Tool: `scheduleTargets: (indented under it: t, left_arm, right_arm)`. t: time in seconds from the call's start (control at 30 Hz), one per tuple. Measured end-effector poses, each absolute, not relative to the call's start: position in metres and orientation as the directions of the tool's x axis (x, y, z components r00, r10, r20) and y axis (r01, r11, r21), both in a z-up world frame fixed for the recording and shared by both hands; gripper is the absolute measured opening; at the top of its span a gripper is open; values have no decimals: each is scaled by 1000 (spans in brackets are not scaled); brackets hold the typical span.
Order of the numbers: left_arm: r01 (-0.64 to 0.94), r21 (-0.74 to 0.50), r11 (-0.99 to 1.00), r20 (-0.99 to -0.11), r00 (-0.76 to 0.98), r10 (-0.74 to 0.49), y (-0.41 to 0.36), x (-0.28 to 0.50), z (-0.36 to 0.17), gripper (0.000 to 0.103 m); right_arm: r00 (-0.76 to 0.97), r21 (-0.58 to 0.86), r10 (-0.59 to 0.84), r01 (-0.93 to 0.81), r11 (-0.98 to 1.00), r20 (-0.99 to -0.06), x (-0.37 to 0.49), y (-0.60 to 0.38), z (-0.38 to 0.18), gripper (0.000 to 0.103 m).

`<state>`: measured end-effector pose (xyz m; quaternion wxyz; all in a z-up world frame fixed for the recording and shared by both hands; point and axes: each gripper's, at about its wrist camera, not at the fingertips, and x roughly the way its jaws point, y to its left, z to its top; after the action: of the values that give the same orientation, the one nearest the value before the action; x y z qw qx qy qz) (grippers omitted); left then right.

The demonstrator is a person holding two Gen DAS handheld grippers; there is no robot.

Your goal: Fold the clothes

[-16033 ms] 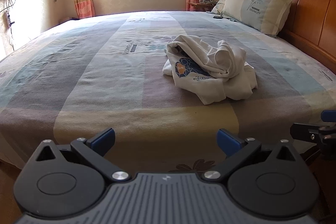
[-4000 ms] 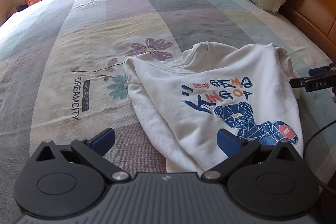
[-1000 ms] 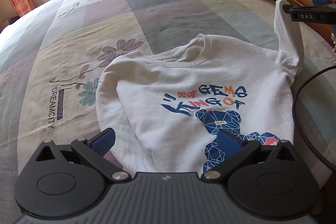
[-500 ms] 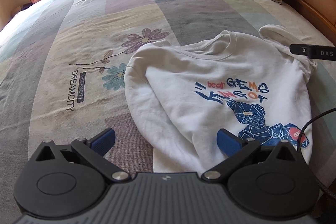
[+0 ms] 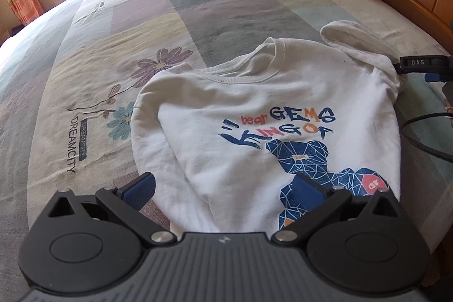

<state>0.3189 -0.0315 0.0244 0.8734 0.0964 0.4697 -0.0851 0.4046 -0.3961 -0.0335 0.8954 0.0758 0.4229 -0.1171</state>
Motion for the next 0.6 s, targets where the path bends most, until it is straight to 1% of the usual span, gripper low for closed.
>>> scheduleTargets:
  t: [0.07, 0.2, 0.33, 0.6]
  left_arm:
    - [229, 85, 970, -838, 543, -55, -30, 318, 24, 102]
    - [201, 84, 976, -845, 533, -37, -27, 319, 20, 102]
    - [210, 83, 974, -845, 533, -43, -32, 322, 20, 102]
    - [236, 88, 968, -844, 533, -53, -39, 324, 20, 102]
  right_arm:
    - [571, -32, -211, 308, 951, -793, 409, -400, -39, 103]
    - [538, -108, -331, 403, 909, -775, 407, -427, -39, 103]
    - [486, -247, -507, 502, 829, -712, 408, -463, -30, 103]
    - [368, -367, -704, 656, 659, -607, 392, -548, -12, 103]
